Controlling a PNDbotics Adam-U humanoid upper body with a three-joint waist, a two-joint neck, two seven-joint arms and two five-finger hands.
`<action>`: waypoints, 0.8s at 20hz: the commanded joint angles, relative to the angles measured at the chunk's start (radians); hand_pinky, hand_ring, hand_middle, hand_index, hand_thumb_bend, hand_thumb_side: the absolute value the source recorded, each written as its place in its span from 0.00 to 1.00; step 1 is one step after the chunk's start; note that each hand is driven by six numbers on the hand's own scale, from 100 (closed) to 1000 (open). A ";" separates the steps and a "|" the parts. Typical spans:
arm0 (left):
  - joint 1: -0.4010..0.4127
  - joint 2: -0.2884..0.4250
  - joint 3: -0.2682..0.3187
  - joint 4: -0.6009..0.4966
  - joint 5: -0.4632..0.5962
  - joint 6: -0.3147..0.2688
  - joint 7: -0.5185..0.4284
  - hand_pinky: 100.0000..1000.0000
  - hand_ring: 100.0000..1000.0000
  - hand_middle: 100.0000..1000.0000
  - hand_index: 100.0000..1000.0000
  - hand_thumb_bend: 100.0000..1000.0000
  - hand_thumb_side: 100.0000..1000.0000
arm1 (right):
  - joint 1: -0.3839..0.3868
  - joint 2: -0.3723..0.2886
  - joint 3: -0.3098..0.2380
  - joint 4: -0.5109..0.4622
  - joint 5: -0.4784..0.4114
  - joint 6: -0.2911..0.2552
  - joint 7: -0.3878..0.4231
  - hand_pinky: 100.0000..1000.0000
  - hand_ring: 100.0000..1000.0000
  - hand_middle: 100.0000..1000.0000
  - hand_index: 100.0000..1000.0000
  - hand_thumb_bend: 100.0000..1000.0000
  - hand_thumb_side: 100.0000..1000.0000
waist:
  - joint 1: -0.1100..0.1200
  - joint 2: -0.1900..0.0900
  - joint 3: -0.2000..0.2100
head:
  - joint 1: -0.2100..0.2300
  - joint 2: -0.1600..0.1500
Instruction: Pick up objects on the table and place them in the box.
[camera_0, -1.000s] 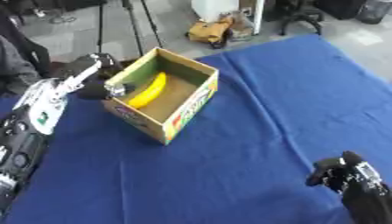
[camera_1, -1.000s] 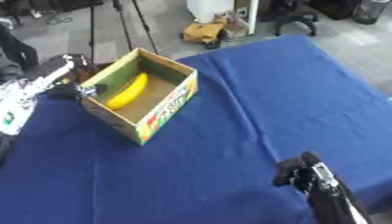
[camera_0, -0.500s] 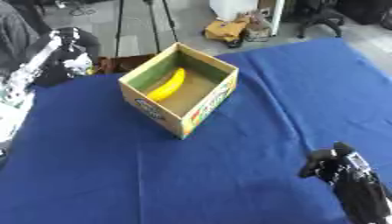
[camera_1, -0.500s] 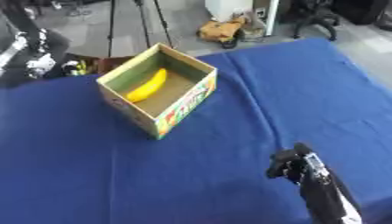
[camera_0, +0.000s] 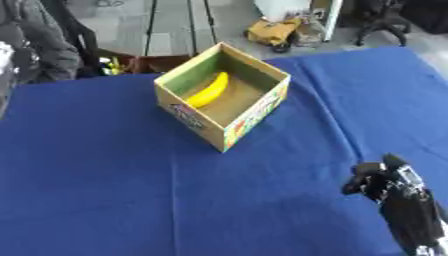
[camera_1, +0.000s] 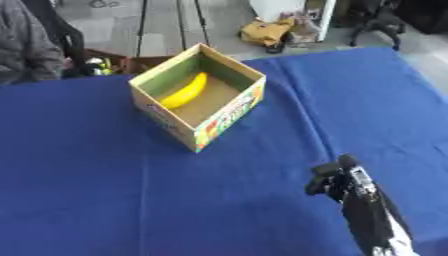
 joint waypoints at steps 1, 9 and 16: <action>0.041 -0.038 0.030 -0.039 0.032 0.006 0.031 0.55 0.68 0.65 0.65 0.31 0.89 | -0.003 0.000 -0.012 -0.026 -0.006 -0.004 -0.009 0.54 0.49 0.42 0.59 0.00 0.96 | -0.005 -0.010 0.010 | -0.003 0.016; 0.128 -0.143 0.046 0.002 0.026 0.013 0.042 0.54 0.67 0.65 0.66 0.31 0.95 | 0.006 0.010 -0.027 -0.035 -0.002 -0.013 -0.025 0.55 0.49 0.43 0.58 0.00 0.97 | -0.022 -0.001 0.040 | -0.012 0.040; 0.136 -0.189 0.046 0.019 0.030 0.008 0.026 0.54 0.67 0.65 0.66 0.32 0.97 | 0.007 0.024 -0.027 -0.042 0.004 -0.020 -0.023 0.56 0.50 0.43 0.58 0.00 0.97 | -0.044 0.019 0.064 | -0.016 0.049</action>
